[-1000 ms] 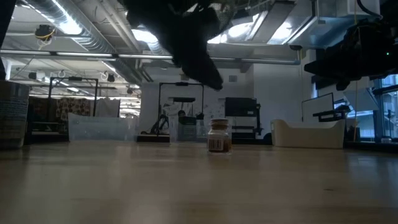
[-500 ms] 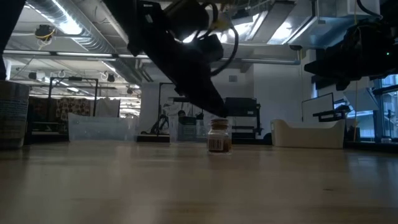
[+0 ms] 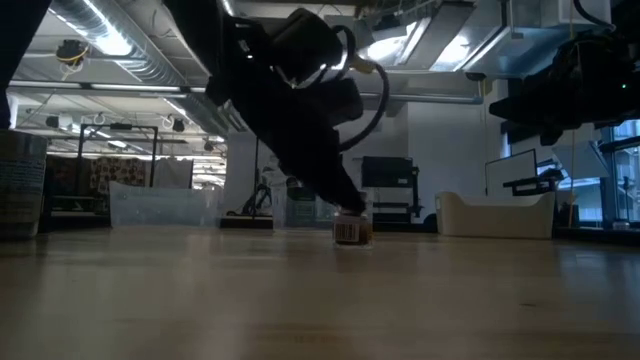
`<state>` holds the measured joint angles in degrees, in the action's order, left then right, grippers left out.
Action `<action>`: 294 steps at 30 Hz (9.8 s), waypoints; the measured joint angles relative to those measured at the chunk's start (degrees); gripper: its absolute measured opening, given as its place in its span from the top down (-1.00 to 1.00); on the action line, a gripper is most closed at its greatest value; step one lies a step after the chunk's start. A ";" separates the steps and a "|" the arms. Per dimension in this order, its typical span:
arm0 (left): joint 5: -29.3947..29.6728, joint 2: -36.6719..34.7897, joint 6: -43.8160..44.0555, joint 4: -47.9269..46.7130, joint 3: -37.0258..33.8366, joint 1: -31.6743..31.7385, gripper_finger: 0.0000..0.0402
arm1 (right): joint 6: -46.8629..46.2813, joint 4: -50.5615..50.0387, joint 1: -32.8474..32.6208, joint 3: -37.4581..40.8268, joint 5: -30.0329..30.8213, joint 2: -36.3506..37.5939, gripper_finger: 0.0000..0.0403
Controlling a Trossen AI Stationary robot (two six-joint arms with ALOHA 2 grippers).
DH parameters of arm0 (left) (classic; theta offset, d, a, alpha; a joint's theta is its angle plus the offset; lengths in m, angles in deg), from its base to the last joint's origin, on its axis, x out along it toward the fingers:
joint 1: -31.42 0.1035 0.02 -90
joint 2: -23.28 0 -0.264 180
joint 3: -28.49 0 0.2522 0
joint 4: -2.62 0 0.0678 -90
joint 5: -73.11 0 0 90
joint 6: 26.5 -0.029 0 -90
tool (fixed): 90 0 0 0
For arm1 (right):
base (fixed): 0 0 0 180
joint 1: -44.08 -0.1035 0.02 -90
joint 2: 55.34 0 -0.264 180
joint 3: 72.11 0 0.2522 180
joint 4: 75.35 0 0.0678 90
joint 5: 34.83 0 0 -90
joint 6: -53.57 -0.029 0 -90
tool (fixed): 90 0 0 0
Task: Sort spices by type
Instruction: Put the center brown seasoning bottle into the left transparent bin, then put the top left brown seasoning bottle into the left transparent bin
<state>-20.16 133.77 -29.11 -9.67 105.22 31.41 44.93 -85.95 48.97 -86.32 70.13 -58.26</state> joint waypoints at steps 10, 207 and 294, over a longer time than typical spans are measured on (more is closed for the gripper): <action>0.02 0.66 0.04 1.13 -0.01 0.07 0.19 | 0.00 0.04 0.00 0.00 -0.02 0.02 0.89; 5.49 -37.53 83.43 -82.51 -20.87 -45.77 -0.16 | 1.68 -0.17 0.00 0.00 0.39 0.00 0.89; 10.97 -33.63 70.88 -54.09 -19.25 -41.81 -0.16 | 1.54 -0.17 0.01 0.00 0.39 0.00 0.89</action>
<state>-9.18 100.14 41.77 -63.76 85.97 -10.40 46.46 -86.13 48.98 -86.32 70.52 -58.26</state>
